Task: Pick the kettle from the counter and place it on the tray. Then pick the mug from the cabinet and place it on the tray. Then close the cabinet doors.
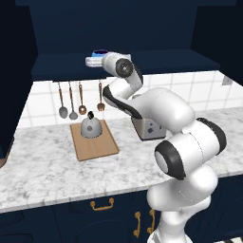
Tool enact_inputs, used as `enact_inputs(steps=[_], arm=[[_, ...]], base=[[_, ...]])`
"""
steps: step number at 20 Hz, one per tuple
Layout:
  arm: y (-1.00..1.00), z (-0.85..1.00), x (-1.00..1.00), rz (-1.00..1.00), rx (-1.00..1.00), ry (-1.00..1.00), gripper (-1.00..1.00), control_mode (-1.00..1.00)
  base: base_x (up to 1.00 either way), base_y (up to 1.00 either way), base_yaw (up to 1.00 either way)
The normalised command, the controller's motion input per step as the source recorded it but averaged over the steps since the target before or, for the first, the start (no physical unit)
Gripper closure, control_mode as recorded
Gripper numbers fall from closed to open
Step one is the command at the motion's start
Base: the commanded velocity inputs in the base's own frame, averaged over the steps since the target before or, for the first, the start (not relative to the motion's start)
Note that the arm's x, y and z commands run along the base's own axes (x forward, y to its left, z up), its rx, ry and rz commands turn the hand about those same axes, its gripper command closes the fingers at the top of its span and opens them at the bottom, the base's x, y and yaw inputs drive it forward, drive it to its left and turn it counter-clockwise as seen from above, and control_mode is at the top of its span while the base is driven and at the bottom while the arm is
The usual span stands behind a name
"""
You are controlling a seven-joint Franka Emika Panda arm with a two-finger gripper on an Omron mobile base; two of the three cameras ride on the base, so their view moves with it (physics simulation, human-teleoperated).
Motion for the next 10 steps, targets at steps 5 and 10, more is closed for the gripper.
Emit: enact_inputs(steps=[5, 10], arm=[[-0.03, 0.00, 0.00, 0.03, 0.00, -0.03, 1.00, -1.00], [0.00, 0.00, 0.00, 0.01, 0.00, -0.04, 1.00, -1.00]], base=[[0.00, 0.00, 0.00], [0.00, 0.00, 0.00]])
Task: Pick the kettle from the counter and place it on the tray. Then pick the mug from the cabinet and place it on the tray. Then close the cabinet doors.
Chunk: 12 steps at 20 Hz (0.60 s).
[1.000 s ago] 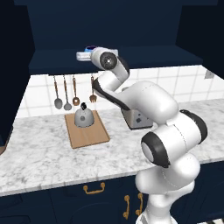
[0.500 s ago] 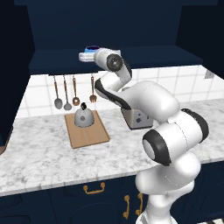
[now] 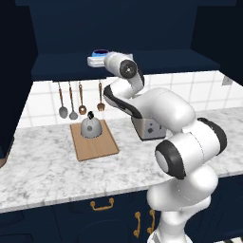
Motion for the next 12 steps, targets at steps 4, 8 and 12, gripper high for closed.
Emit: enact_inputs(steps=[4, 8, 12], arm=[[0.00, -0.03, 0.00, 0.00, 0.00, 0.00, 1.00, -1.00], [0.00, -0.03, 0.00, 0.00, 0.00, 0.00, 1.00, -1.00], [0.00, 0.00, -0.09, 0.00, 0.00, -0.02, 1.00, -1.00]], base=[[0.00, 0.00, 0.00], [0.00, 0.00, 0.00], [0.00, 0.00, 0.00]])
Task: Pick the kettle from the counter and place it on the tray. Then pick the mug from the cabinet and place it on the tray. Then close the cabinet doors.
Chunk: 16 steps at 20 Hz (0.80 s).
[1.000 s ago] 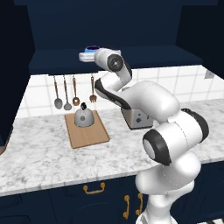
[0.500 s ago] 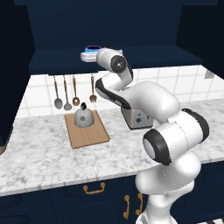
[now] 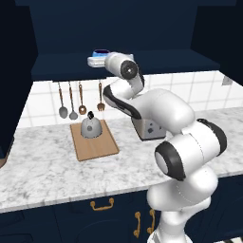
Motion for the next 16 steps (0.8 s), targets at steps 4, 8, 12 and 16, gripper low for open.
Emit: enact_inputs(steps=[4, 8, 12, 16], arm=[[0.00, 0.00, -0.25, 0.00, 0.00, -0.01, 1.00, -1.00], [0.00, 0.03, -0.53, 0.00, 0.00, -0.07, 1.00, -1.00], [0.01, 0.10, -0.84, 0.00, 0.00, -0.08, 1.00, -1.00], [-0.06, 0.26, -0.96, 0.06, 0.00, -0.08, 1.00, -1.00]], base=[[0.00, 0.00, 0.00], [0.00, 0.00, 0.00], [0.00, 0.00, 0.00], [0.00, 0.00, 0.00]])
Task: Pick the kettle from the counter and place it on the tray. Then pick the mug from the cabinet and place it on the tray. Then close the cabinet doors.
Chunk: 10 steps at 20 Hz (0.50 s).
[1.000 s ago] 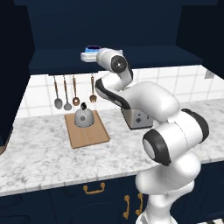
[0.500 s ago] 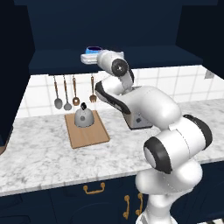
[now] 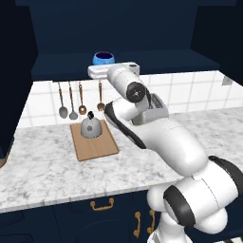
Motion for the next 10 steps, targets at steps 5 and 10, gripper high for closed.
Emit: enact_inputs(steps=[5, 10], arm=[[-0.28, 0.43, -0.67, 0.14, 0.02, -0.01, 1.00, -1.00], [-0.54, 0.23, -0.37, 0.27, 0.02, 0.01, 1.00, -1.00]], base=[[0.00, 0.00, 0.00], [0.00, 0.00, 0.00]])
